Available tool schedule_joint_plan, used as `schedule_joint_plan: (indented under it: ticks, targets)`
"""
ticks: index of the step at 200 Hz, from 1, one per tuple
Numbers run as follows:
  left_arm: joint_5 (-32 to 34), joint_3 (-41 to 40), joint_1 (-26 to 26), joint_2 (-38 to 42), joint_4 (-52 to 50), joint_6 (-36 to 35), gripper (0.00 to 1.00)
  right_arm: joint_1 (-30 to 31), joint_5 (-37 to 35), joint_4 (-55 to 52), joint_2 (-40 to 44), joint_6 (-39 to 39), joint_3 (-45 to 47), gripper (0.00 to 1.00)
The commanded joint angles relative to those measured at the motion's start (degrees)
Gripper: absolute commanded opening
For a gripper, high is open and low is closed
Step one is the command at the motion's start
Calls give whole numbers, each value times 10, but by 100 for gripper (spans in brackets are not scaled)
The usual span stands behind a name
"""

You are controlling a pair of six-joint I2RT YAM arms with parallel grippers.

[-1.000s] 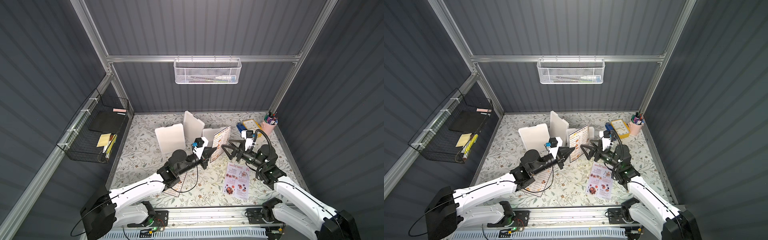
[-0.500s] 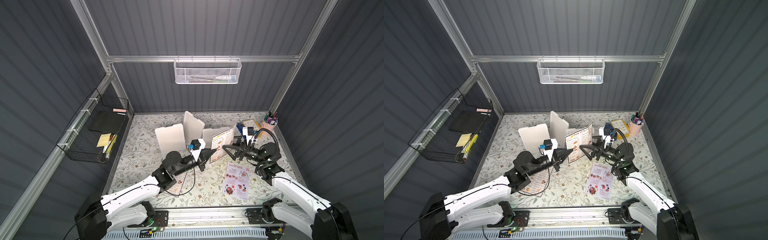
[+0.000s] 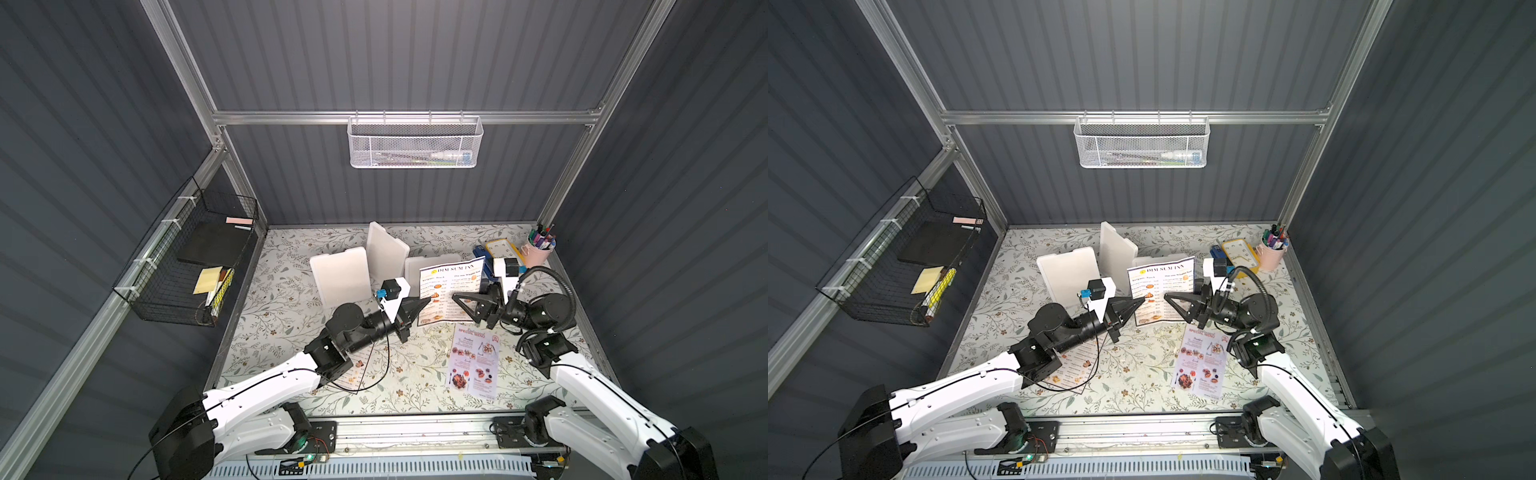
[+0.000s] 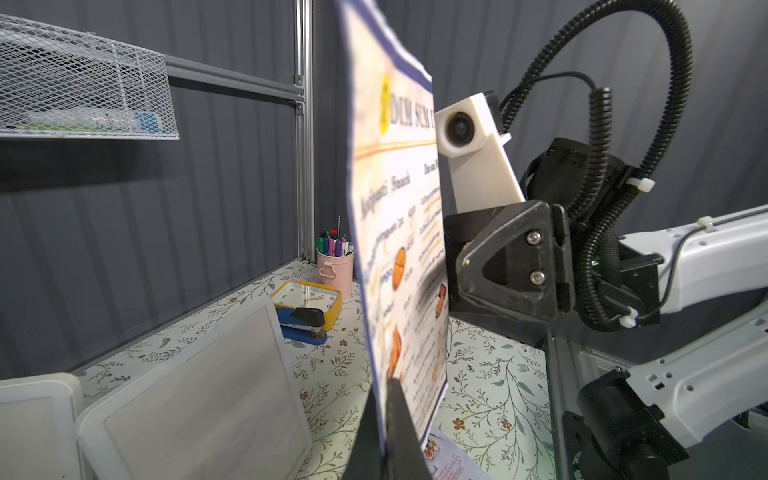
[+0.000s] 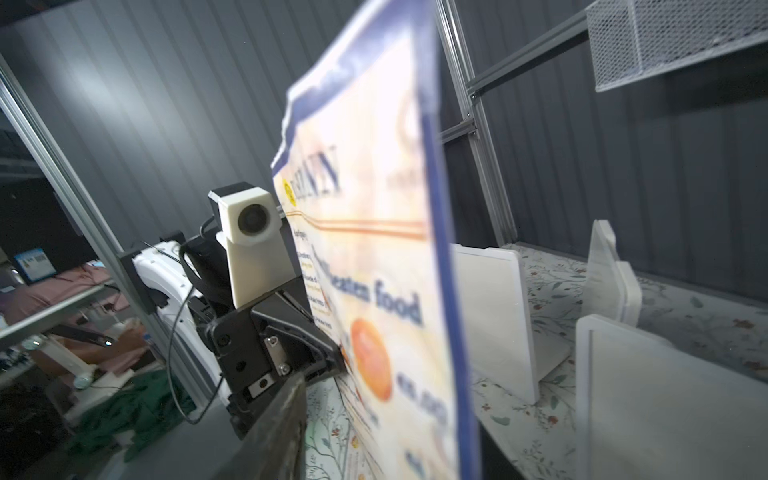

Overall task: Insert the menus into the narrow rack
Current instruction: Pick up the menu from the center of the board, then insert the menu into the narrow rack.

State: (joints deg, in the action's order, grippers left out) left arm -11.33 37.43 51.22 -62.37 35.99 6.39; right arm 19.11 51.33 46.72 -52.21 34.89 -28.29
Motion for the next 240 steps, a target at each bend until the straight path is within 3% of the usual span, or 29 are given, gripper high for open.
schedule_joint_plan:
  ticks: [1, 31, 55, 106, 145, 240]
  targets:
    - [13, -3, 1, 14, 7, 5, 0, 0, -26, -40, 13, -25, 1, 41]
    - [17, 6, 1, -1, 13, 5, 0, 1, -47, -62, 11, -37, -7, 15]
    - [22, 28, 1, -29, 6, 4, 0, 2, -78, -94, 5, -57, -25, 0]
    - [27, 121, -12, -113, -7, -54, 0, 8, -135, -97, -81, -115, -93, 0]
    - [-23, 192, -77, -179, -21, -93, 0, 8, -141, -198, -148, -179, -192, 0]
    - [-20, 228, -127, -211, -35, -133, 4, -5, -65, -122, -243, -192, -262, 0]
